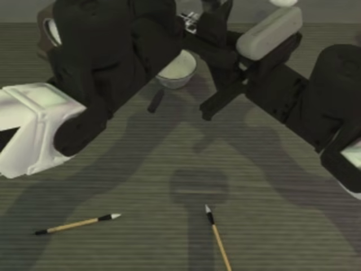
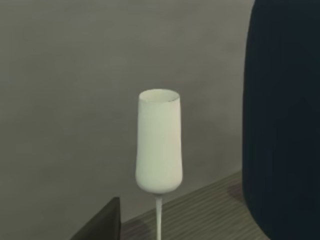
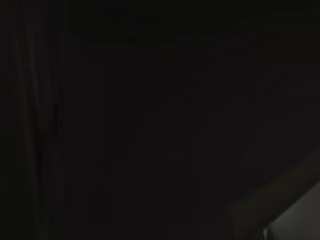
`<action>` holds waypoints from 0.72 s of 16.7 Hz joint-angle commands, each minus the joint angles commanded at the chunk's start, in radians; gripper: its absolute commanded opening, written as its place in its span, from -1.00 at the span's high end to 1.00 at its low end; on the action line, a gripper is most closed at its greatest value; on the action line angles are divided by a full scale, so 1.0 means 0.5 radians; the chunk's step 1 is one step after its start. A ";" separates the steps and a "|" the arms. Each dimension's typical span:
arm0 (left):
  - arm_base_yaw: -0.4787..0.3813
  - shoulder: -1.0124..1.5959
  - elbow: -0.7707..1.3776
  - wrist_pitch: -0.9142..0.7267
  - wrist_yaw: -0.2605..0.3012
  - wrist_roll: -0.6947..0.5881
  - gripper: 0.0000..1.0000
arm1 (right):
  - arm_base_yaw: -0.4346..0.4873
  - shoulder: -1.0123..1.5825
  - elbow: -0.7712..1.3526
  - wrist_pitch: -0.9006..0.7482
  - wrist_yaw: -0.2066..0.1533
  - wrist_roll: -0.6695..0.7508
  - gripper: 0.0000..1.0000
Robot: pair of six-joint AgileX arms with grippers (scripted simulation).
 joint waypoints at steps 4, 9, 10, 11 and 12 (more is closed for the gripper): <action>0.000 0.000 0.000 0.000 0.000 0.000 -0.85 | 0.000 0.000 0.000 0.000 0.000 0.000 1.00; 0.000 0.000 0.000 0.000 0.000 0.000 -0.10 | 0.000 0.000 0.000 0.000 0.000 0.000 1.00; 0.000 0.000 0.000 0.000 0.000 0.000 0.06 | 0.000 0.000 0.000 0.000 0.000 0.000 1.00; 0.000 0.000 0.000 0.000 0.000 0.000 0.21 | 0.000 0.000 0.000 0.000 0.000 0.000 1.00; 0.000 0.000 0.000 0.000 0.000 0.000 0.36 | 0.000 0.000 0.000 0.000 0.000 0.000 1.00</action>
